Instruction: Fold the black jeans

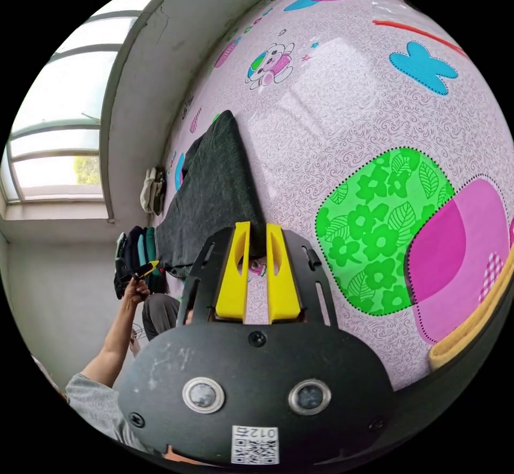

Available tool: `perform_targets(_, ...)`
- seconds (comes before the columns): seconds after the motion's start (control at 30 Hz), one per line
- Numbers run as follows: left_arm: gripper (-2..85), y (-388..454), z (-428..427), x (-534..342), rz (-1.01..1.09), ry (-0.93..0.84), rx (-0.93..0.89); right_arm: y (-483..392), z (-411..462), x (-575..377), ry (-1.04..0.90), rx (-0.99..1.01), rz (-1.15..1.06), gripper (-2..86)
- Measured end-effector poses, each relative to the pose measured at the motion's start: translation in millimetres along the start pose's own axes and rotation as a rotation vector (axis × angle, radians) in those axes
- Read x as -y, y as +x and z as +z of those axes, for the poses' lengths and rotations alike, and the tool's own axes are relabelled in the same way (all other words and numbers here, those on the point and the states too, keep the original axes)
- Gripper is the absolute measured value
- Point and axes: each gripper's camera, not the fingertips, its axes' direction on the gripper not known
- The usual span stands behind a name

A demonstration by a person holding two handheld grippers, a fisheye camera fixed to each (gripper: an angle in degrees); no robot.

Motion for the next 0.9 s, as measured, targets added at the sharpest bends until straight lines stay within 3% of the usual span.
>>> perform_targets(0.3,5.6,-25.5,-21.8,-2.8,-0.05,0.085,-0.143,23.2,-26.3,3.1,0.012,-0.01,-0.011,5.4)
perform_targets(0.9,4.7,-7.2,-17.3,1.1,0.031,-0.077,-0.039,34.7,-70.3,3.4,-0.017,-0.093,-0.043,5.0)
